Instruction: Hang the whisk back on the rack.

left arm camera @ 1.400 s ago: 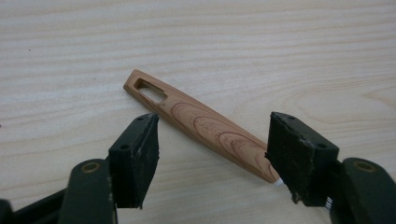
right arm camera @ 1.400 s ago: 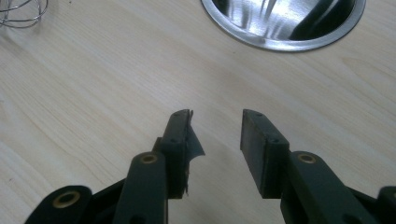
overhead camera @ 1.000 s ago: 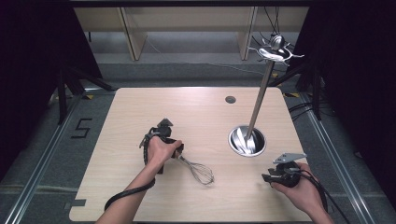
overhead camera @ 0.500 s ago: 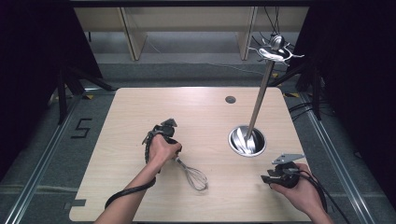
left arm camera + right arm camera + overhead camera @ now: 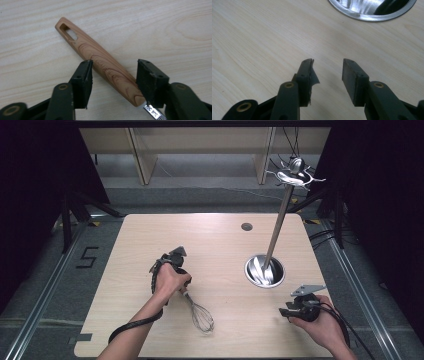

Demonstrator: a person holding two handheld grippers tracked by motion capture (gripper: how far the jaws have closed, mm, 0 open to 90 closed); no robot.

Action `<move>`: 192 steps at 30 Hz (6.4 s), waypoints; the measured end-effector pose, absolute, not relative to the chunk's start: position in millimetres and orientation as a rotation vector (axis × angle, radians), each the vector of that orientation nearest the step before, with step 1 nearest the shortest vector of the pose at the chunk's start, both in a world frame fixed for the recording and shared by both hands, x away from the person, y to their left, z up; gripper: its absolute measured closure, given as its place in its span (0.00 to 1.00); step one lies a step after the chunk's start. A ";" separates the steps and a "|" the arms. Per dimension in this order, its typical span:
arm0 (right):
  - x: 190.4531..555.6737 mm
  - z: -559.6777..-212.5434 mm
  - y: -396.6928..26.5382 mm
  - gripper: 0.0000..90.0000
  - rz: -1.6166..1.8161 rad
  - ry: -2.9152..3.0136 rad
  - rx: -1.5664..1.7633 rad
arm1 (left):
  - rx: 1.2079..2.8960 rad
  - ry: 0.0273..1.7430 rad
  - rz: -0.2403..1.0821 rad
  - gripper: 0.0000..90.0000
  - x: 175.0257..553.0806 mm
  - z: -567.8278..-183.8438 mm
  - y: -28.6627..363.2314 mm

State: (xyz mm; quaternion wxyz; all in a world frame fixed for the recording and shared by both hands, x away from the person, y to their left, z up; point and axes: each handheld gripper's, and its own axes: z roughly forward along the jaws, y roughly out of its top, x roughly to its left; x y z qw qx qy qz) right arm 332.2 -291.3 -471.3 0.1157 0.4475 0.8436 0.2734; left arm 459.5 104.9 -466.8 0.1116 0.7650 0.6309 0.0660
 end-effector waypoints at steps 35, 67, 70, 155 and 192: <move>331.2 -470.7 -289.5 0.67 0.785 2.514 1.315 | 2.498 1.776 0.098 0.63 450.9 -477.5 106.2; 331.2 -470.1 -288.7 0.67 0.805 2.493 1.311 | 2.332 1.492 0.202 0.76 424.3 -452.6 145.4; 331.1 -470.0 -288.3 0.67 0.804 2.495 1.318 | 2.270 1.483 0.224 0.76 415.2 -446.3 147.5; 331.0 -468.6 -290.0 0.64 0.827 2.463 1.297 | 1.745 0.947 0.731 0.76 340.3 -370.0 145.2; 330.4 -468.1 -289.0 0.63 0.841 2.454 1.314 | 1.719 0.841 0.757 0.76 342.4 -341.0 93.2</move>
